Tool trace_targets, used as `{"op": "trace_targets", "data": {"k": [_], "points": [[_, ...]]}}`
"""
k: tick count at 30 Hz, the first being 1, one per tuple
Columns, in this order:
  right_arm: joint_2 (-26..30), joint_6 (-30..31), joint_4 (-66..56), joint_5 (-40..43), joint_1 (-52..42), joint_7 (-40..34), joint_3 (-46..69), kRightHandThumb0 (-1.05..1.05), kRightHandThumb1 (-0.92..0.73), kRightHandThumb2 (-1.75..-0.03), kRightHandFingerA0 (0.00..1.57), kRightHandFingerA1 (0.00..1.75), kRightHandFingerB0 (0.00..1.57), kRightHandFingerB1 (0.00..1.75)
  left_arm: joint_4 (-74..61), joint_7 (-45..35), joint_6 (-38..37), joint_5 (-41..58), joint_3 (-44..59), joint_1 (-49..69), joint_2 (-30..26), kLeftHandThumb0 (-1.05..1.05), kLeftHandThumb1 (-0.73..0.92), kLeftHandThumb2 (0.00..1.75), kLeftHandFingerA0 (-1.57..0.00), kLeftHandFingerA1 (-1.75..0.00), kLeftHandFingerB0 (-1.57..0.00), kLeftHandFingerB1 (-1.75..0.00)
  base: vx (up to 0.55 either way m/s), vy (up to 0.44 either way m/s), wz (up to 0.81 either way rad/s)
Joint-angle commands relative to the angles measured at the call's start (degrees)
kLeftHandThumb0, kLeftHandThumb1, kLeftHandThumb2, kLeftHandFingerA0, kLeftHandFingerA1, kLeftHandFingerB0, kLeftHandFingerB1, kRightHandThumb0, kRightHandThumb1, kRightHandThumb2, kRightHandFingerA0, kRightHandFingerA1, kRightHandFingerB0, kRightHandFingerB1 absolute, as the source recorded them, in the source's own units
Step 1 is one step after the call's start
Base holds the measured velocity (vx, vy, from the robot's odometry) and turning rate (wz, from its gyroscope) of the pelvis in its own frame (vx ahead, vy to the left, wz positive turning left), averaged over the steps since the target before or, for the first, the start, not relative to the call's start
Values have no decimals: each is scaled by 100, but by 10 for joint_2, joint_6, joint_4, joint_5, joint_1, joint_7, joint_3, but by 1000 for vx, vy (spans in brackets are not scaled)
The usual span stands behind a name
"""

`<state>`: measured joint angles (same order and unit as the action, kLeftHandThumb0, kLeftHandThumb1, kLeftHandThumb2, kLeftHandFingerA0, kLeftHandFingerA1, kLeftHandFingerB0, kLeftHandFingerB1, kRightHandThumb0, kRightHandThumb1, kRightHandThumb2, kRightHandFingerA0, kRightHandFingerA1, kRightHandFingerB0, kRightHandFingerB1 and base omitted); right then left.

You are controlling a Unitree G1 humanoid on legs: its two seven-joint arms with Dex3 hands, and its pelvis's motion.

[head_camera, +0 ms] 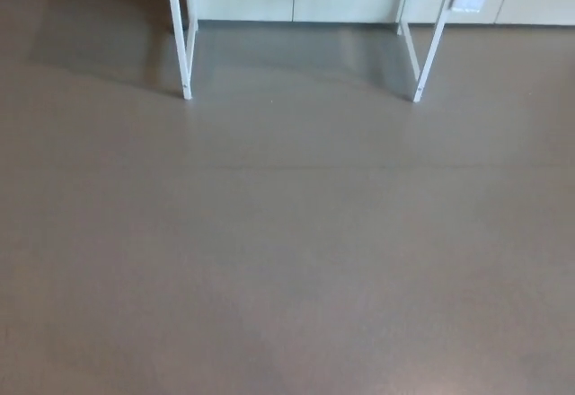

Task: The robot walk towards a table in front and then pushes a layer of a file tray back to its original position using its right hand

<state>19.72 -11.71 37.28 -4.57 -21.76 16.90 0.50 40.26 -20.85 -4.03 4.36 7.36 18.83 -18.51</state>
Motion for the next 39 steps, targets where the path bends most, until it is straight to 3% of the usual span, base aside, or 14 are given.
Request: {"op": "trace_targets", "data": {"k": [1,3,4,5,6,7,8,9,19,29,39], "points": [[9,-8,-5,6,10,1,7,-20,-57,-56,69,52,50,43,-8,0,-11,-3,-1,-2,-2,-5,45,87,-44,-62,-22,-51,178,35,6],[9,-6,-10,5,10,1,6,-20,-57,-56,68,52,50,43,-6,1,-5,0,1,-7,-1,-5,45,87,-44,-61,-22,-51,198,-18,13],[11,-7,-8,3,11,2,5,-21,-58,-57,67,51,50,43,-12,6,2,-5,-2,-6,-2,-9,63,58,-52,-46,-34,-38,237,-76,6],[10,-17,11,3,20,2,5,-20,-57,-56,68,51,50,43,-17,5,0,-7,-4,-4,-4,-8,65,58,-48,-45,-32,-37,226,-104,15],[10,-19,17,3,24,2,5,-19,-57,-56,68,51,51,43,-24,5,3,-6,-4,-1,-3,-5,47,88,-38,-58,-21,-50,212,-118,16],[10,-15,12,5,22,3,5,-19,-58,-57,67,51,50,43,-24,5,4,-5,-3,-1,-3,-9,65,58,-48,-45,-32,-37,222,-165,14],[10,-11,3,7,18,5,6,-19,-58,-57,67,51,50,43,-23,4,3,-4,-3,-1,-3,-9,65,58,-48,-45,-32,-37,333,-201,28],[8,-11,7,5,25,3,5,-19,-57,-56,68,52,50,43,-13,1,-4,-4,-3,-8,-5,-8,47,88,-41,-60,-20,-50,303,-229,49],[10,-19,43,2,55,3,0,-16,-58,-57,68,49,51,43,-1,6,-8,-8,-6,-25,-5,-4,46,88,-43,-60,-20,-50,323,-112,13],[18,12,-18,-11,37,-5,-9,-16,-58,-57,67,48,51,43,-7,11,8,-5,-4,-31,-3,-4,47,88,-44,-61,-21,-50,391,186,-25],[16,24,-33,-20,36,-18,-13,-16,-57,-57,67,48,52,43,-18,3,3,-5,-6,-26,-8,-3,47,88,-41,-60,-21,-50,349,4,13]]}}
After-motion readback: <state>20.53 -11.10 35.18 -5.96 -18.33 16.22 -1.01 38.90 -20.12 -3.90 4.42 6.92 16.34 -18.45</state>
